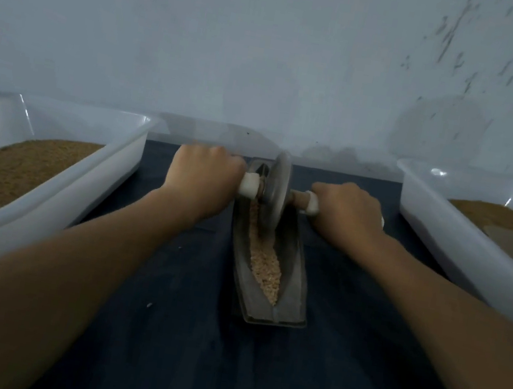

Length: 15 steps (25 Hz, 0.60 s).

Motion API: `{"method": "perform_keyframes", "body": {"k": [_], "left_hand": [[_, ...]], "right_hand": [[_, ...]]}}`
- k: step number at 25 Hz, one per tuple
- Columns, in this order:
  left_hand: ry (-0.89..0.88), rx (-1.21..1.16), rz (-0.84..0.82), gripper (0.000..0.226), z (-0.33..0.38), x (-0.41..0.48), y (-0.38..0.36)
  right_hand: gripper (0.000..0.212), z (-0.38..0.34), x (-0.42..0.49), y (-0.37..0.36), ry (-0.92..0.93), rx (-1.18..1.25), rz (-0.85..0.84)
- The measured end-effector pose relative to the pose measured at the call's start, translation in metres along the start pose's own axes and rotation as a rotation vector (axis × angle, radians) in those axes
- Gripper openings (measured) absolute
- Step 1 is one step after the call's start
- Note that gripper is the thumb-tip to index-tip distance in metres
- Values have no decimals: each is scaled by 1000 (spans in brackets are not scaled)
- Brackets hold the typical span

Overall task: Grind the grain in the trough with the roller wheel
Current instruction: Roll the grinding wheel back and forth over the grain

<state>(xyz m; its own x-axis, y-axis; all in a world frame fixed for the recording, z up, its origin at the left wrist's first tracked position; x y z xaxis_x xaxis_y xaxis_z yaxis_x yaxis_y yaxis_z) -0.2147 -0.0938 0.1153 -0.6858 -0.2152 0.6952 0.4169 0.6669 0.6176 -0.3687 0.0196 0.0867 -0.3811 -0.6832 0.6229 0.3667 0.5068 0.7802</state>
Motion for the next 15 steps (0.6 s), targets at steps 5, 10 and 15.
{"method": "perform_keyframes", "body": {"k": [5, 10, 15], "left_hand": [[-111, -98, 202, 45, -8, -63, 36], [135, -59, -20, 22, -15, -28, -10], [127, -63, 0, 24, -16, -39, -3]], "right_hand": [[49, -8, -58, 65, 264, -90, 379], [18, -18, -2, 30, 92, -156, 96], [14, -18, -3, 28, 145, -135, 54]]}}
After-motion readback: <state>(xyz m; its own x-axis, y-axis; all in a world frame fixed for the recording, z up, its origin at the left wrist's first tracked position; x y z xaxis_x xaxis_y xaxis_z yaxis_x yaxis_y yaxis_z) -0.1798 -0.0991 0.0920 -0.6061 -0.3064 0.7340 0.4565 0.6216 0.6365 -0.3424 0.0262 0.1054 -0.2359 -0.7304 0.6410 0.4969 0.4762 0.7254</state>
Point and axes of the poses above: each hand's wrist, its own x-axis towards the middle knuckle, its own y-axis out of the back of the hand, z = x × y, the point moved 9 cm from there along x, towards the middle knuckle, and after that the axes turned 14 degrees about z, right-handed, at the moved point
